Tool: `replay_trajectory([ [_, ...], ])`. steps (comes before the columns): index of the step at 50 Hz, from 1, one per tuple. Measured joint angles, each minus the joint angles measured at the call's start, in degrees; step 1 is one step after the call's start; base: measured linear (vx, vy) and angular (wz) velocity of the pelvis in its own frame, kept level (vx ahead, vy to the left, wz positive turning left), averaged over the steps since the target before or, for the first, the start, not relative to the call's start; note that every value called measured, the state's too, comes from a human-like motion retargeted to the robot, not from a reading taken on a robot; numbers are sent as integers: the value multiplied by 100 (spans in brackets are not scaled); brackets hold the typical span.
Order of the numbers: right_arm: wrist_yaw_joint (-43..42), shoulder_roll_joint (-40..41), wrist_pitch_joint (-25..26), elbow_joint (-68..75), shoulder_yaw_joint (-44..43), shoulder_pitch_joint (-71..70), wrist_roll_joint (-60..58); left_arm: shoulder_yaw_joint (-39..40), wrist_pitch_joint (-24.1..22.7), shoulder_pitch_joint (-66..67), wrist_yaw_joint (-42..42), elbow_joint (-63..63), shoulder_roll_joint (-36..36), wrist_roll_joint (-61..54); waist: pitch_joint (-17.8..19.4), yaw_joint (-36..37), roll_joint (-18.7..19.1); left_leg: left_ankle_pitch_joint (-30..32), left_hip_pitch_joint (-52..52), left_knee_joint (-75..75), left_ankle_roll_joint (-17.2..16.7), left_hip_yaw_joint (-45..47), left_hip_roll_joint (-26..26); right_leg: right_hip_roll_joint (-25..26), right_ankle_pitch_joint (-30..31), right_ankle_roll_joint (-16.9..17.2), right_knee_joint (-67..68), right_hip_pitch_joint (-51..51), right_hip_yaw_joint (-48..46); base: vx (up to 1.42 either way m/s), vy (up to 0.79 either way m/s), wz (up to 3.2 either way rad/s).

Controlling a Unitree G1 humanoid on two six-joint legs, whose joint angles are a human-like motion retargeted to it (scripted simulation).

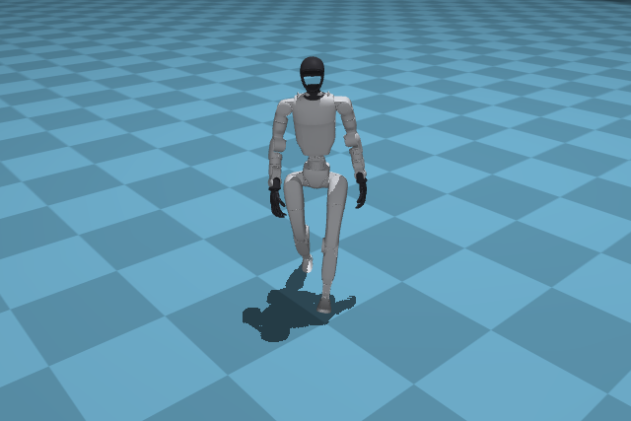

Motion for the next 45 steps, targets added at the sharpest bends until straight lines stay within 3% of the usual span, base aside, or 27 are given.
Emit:
replay_trajectory([
  [5,-37,148,23,3,64,183,-34,133,65,237,63,220,-52,-120,-236,-20,-340,360,-119,858,307,139,-360,-335,-11,256,1174,6,82,64,10,12],
  [7,54,270,69,156,72,208,-43,179,75,144,17,346,39,-271,-104,-39,-869,594,406,577,510,341,-881,-806,386,653,1842,138,296,65,10,34],
  [12,316,413,154,521,185,464,-33,104,77,-82,-11,269,47,-477,-154,-268,-1449,363,966,545,933,237,-1704,-1187,1959,1435,3869,-517,615,61,7,63],
  [15,378,421,200,704,213,525,-20,-8,99,-444,78,71,95,-463,-137,-436,-1534,218,1495,217,1014,-37,-1958,-1352,2082,1366,4773,-1225,628,62,4,71],
  [17,321,422,218,771,231,686,-12,-105,81,-636,193,-98,91,-423,-132,-575,-1560,19,1807,216,1024,-205,-2105,-1601,1634,1116,5094,-1717,589,63,3,75],
  [20,270,341,262,841,150,761,44,-175,90,-1184,317,-384,130,-388,-20,-712,-1380,-32,2682,-434,945,-710,-2092,-1732,1131,685,4793,-2455,476,64,0,78],
  [23,250,305,328,879,59,949,94,-271,-8,-1630,420,-780,159,-417,61,-842,-1181,-252,3351,-651,890,-1197,-1973,-1618,950,532,3828,-2962,412,66,-4,95],
  [28,325,308,439,1086,-112,1156,223,-509,-250,-2221,482,-1544,265,-463,-4,-877,-750,-636,4072,-899,826,-1878,-1485,-934,1401,823,1018,-3235,509,66,-8,86],
  [32,417,344,471,1233,-187,1315,214,-645,-408,-2362,471,-1983,309,-406,-204,-878,-681,-1028,4214,-388,738,-1980,-1404,-632,1515,1035,39,-3477,826,63,-11,72],
  [38,393,396,488,1327,-213,1427,103,-703,-360,-1910,420,-1995,178,-337,-434,-810,-441,-1099,4180,1422,374,-1805,-969,-106,1892,854,1093,-3454,620,68,-14,60],
  [42,262,318,470,1259,-160,1197,-3,-721,-182,-1485,268,-1393,-11,-152,-280,-771,195,-234,3607,3598,-280,-1610,-149,434,1626,350,1393,-2989,8,63,-13,71],
  [45,131,238,421,1128,-128,919,-44,-787,-22,-1194,144,-857,-117,74,-324,-603,319,160,2698,4790,-200,-1147,389,503,1370,142,1249,-2682,-172,58,-12,66],
])
